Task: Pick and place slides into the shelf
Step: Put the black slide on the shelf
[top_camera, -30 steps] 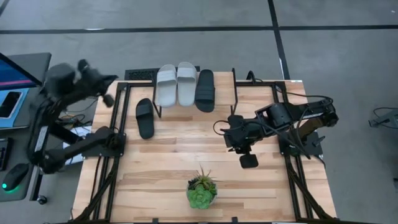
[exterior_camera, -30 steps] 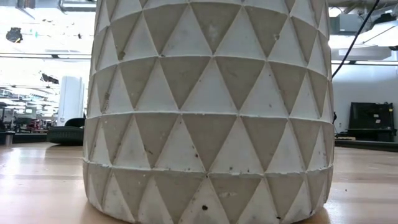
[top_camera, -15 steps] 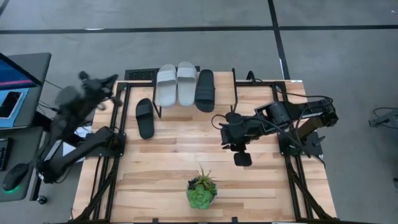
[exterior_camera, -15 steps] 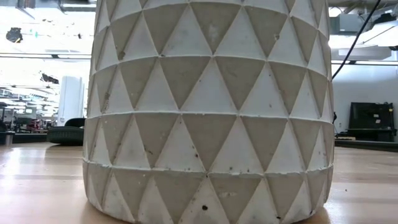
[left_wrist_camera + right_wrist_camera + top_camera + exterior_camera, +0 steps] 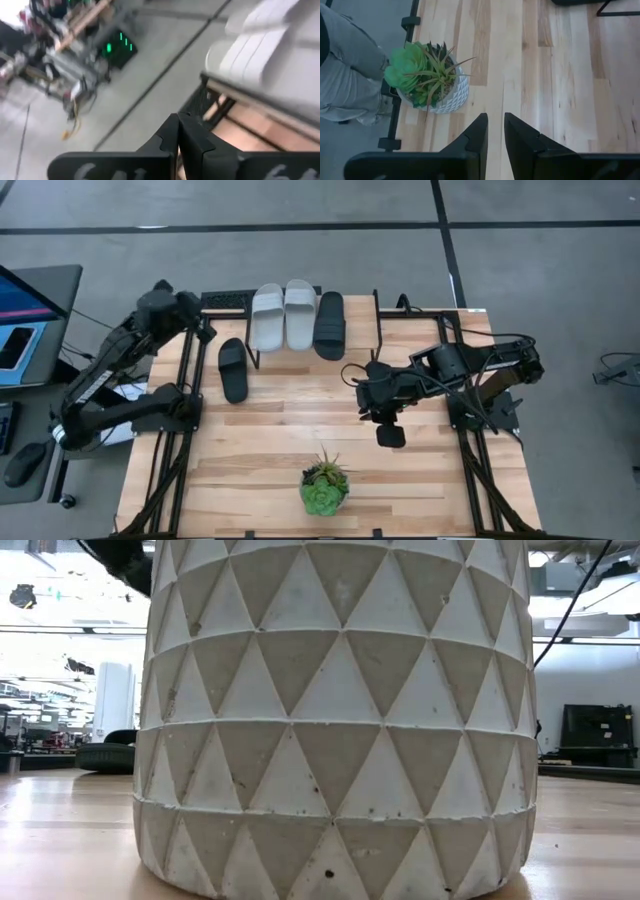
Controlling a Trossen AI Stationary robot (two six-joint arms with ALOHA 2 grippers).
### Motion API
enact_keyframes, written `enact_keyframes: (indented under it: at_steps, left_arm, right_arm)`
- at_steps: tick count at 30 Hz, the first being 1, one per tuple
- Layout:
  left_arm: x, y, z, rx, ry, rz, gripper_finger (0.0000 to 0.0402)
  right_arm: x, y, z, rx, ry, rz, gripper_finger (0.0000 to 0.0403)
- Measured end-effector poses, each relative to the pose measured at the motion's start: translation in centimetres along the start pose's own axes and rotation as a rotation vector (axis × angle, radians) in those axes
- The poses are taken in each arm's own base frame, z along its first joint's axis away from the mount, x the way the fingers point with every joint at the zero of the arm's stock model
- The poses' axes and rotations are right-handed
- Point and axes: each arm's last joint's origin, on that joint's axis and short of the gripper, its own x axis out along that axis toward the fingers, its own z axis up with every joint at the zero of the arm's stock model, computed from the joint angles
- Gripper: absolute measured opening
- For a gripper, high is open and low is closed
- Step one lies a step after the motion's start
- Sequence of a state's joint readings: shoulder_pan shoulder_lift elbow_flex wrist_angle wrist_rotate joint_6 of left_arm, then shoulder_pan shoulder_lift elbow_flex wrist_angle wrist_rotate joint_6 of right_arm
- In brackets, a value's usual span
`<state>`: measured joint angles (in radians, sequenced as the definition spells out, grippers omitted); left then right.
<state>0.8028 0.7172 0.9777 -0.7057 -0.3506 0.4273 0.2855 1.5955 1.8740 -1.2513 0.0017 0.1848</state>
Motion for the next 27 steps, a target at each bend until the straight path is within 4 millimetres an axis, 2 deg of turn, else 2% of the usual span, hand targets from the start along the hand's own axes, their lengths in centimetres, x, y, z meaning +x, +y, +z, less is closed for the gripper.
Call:
enact_keyframes:
  at_steps: [3, 8, 13, 16, 19, 21, 24, 27]
  left_arm:
    - [1.0, -0.6, -0.6, -0.041, 0.043, -0.01, 0.0]
    - [1.7, -1.8, -1.9, -0.167, 0.013, -0.062, 0.0]
    - [0.8, -2.3, -2.2, -0.252, -0.171, -0.143, 0.0]
    - [-0.1, -2.0, -2.3, -0.326, -0.34, -0.169, 0.0]
    - [-1.0, -1.1, -2.8, -0.415, -0.43, -0.075, 0.0]
    - [-1.2, -0.3, -3.3, -0.533, -0.46, 0.035, 0.0]
    - [-0.7, 0.3, -4.2, -0.632, -0.405, 0.132, 0.0]
    - [0.7, 0.5, -5.0, -0.698, -0.29, 0.131, 0.0]
  right_arm:
    - [0.0, 0.0, -0.1, 0.0, 0.005, -0.001, 0.0054]
    - [0.0, 0.0, -0.1, 0.0, 0.007, -0.001, 0.0054]
    - [0.0, 0.0, -0.1, 0.026, 0.006, -0.001, 0.0054]
    - [0.0, 0.0, 0.0, 0.052, 0.005, -0.001, 0.0054]
    - [0.0, 0.0, 0.0, 0.076, 0.004, -0.001, 0.0054]
    - [0.0, 0.0, 0.0, 0.086, -0.004, -0.001, 0.0054]
    - [0.0, 0.0, 0.1, 0.097, -0.009, -0.001, 0.0054]
    - [0.0, -0.1, 0.1, 0.107, -0.008, -0.004, 0.0054]
